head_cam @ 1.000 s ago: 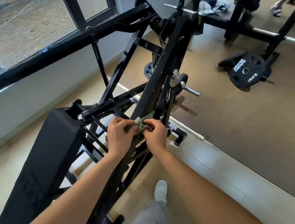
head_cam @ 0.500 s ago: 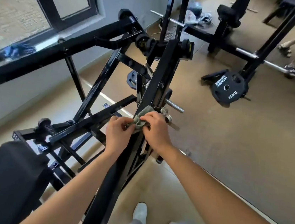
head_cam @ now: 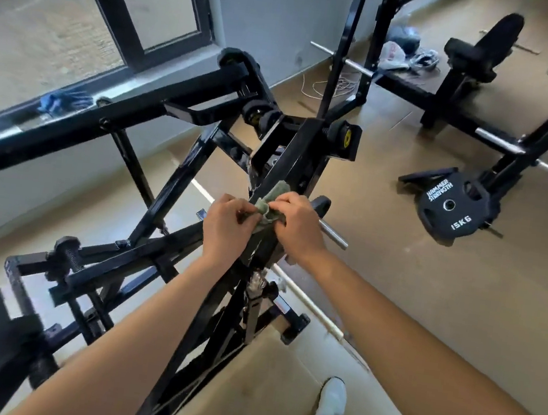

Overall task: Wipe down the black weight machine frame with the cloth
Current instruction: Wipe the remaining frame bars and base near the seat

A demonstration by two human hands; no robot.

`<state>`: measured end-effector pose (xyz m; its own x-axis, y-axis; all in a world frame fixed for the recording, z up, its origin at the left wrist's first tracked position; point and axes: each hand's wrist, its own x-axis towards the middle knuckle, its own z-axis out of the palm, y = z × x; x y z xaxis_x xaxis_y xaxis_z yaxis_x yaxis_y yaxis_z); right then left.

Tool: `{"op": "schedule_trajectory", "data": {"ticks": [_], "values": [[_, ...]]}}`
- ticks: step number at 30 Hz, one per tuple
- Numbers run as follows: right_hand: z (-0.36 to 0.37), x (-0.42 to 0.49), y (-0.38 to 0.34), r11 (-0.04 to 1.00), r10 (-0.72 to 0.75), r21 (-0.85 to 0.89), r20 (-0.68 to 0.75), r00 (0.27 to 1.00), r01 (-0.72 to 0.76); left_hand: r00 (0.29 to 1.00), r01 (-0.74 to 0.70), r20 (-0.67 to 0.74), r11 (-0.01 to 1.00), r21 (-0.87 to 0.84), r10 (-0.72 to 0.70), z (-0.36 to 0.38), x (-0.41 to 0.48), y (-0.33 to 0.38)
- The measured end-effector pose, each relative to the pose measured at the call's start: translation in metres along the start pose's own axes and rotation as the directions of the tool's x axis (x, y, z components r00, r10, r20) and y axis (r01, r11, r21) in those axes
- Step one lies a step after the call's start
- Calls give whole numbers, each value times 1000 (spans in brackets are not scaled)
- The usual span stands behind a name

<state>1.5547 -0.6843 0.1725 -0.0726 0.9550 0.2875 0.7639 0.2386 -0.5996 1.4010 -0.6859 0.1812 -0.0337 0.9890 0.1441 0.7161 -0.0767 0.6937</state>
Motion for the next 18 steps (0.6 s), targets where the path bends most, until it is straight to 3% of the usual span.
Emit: {"op": "schedule_trajectory", "data": {"ticks": [8,12,15,18], "values": [[-40,82,68,966,-255,-28,71,964,257,981,148,-137,986,80,-136,51,53,61],[-69,112,94,925,-375,-81,-46,926,371,973,167,-167,986,19,-161,65,81,91],[-93,139,120,932,-362,-56,-147,921,358,972,131,-194,991,-23,-133,77,113,116],[-110,179,150,975,-222,-9,-149,964,223,971,97,-218,995,-13,-97,92,152,138]]}}
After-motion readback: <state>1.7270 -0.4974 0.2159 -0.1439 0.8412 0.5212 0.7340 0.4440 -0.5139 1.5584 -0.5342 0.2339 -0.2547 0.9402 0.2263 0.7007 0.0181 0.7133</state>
